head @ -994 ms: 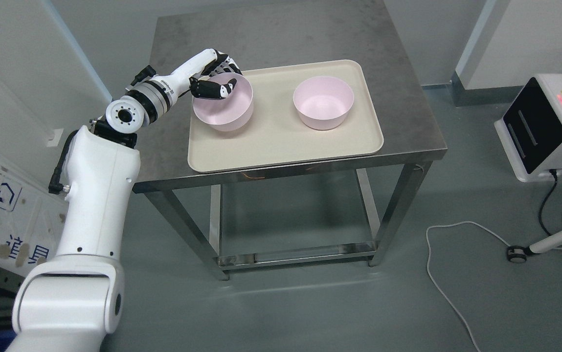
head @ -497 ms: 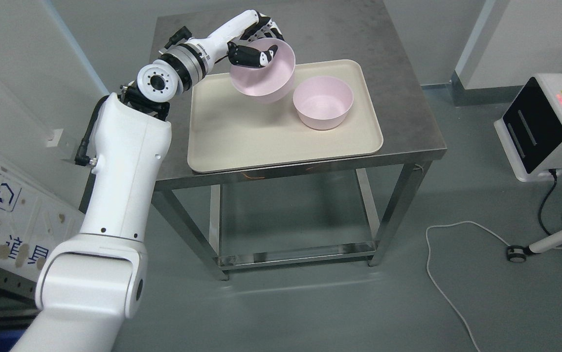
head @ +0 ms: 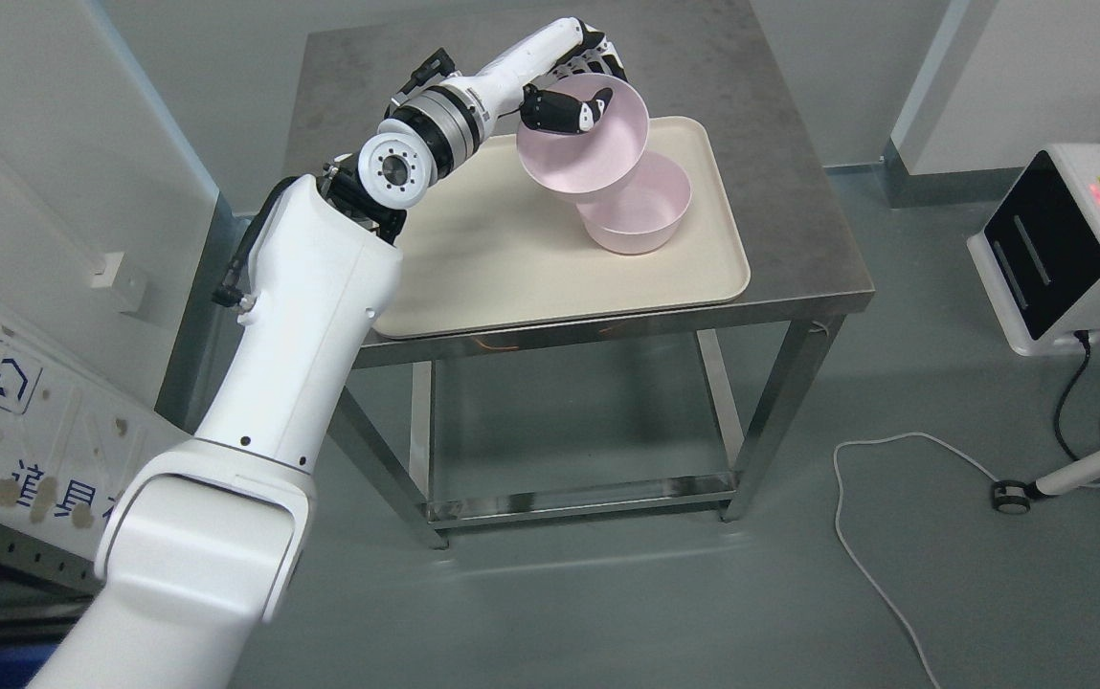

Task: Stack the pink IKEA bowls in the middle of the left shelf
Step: 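Lift the pink bowl and carry it over the farther pink bowl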

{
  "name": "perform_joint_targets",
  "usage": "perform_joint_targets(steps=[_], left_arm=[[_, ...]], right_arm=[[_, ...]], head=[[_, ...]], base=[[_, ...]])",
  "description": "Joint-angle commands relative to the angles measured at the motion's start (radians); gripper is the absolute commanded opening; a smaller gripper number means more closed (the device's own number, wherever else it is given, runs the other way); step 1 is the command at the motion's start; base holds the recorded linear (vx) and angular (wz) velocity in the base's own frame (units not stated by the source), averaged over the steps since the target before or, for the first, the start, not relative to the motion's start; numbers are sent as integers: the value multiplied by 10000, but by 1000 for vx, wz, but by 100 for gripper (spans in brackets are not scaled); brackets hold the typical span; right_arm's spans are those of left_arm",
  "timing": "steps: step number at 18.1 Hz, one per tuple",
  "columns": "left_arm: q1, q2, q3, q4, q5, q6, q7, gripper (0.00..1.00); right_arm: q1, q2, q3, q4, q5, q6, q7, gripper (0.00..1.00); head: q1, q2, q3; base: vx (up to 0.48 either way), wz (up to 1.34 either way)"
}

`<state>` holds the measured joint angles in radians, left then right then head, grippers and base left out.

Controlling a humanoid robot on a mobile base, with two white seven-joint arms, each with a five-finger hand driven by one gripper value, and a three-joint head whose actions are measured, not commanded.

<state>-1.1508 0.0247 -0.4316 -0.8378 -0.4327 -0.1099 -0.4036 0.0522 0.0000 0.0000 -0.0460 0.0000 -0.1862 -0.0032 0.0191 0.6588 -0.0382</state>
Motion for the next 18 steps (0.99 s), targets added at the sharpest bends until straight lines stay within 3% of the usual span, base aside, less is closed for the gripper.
perform_joint_targets(steps=[1, 12, 13, 14, 15, 18], left_arm=[[-120, -72, -1283, 540, 169, -21, 262, 3], [-135, -72, -1391, 1015, 615, -21, 1167, 10], [-135, -72, -1391, 1091, 539, -21, 1152, 20], [-135, -72, -1330, 1107, 477, -21, 1122, 42], [-135, -72, -1238, 1107, 461, -21, 1106, 54], [2, -72, 1067, 985, 584, -127, 1167, 75]], right_arm=[[0, -175, -107, 0, 77, 6, 63, 100], [0, -175, -107, 0, 77, 6, 78, 100], [0, -175, -107, 0, 77, 6, 63, 100], [0, -175, -107, 0, 77, 6, 63, 100], [0, -175, -107, 0, 77, 6, 63, 100], [0, -175, -107, 0, 77, 6, 63, 100]], head=[[0, 0, 0], [0, 0, 0], [0, 0, 0], [0, 0, 0], [0, 0, 0], [0, 0, 0]], base=[[0, 0], [0, 0], [0, 0], [0, 0], [0, 0], [0, 0]])
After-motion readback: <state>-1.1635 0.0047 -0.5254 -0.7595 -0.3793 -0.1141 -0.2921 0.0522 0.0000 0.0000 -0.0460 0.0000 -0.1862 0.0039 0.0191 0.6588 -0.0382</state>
